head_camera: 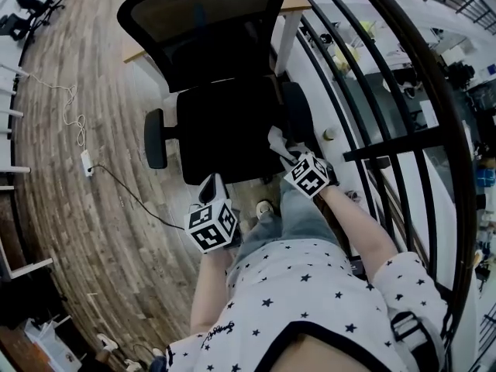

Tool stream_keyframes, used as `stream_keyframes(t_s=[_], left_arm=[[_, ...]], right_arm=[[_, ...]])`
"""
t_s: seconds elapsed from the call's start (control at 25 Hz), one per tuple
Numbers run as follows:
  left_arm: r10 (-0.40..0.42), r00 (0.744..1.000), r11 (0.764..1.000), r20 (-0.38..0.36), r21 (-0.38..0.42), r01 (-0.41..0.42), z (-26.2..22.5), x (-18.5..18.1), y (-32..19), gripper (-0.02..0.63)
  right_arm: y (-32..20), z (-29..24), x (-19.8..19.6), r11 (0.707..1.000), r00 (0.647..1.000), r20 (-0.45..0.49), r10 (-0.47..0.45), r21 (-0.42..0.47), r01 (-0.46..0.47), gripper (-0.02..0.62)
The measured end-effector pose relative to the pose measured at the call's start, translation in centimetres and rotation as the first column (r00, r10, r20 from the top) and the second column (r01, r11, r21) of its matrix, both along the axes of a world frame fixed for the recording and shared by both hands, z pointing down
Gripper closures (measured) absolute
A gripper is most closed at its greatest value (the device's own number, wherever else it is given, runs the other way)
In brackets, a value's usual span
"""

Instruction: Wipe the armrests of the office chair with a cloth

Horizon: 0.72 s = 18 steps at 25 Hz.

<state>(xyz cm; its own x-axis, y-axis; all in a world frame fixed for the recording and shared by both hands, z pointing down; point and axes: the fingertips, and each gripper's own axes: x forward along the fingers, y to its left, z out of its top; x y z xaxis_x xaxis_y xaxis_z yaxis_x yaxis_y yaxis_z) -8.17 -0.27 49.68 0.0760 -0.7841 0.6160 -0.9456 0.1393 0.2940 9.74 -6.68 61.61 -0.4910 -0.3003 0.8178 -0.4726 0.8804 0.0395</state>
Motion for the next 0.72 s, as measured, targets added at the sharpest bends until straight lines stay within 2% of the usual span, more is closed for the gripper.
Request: stream_keyframes(t_s=[0.16,0.4,0.72], left_arm=[[-0.056,0.998,0.998,-0.003,0.015,0.056,-0.9,-2.6,2.0,0.603],[-0.151,0.989,0.988,-0.001,0.015,0.151,-0.8,-5.4,5.3,0.603],[-0.309,0.951,0.951,-0.020,0.016,0.310,-0.2,-8.9,8.8,0.603]], right_arm=[[1.3,-1.2,-2.5,1.000,0.999,0.026,-0.026,-0.003,0.026,0.569],[2.4,-4.2,-6.4,0.993,0.990,0.084,-0.116,0.038,0.113,0.569],[3.9,-6.8,-11.0,0.975,0.960,0.173,-0.222,0.041,0.218,0.569]])
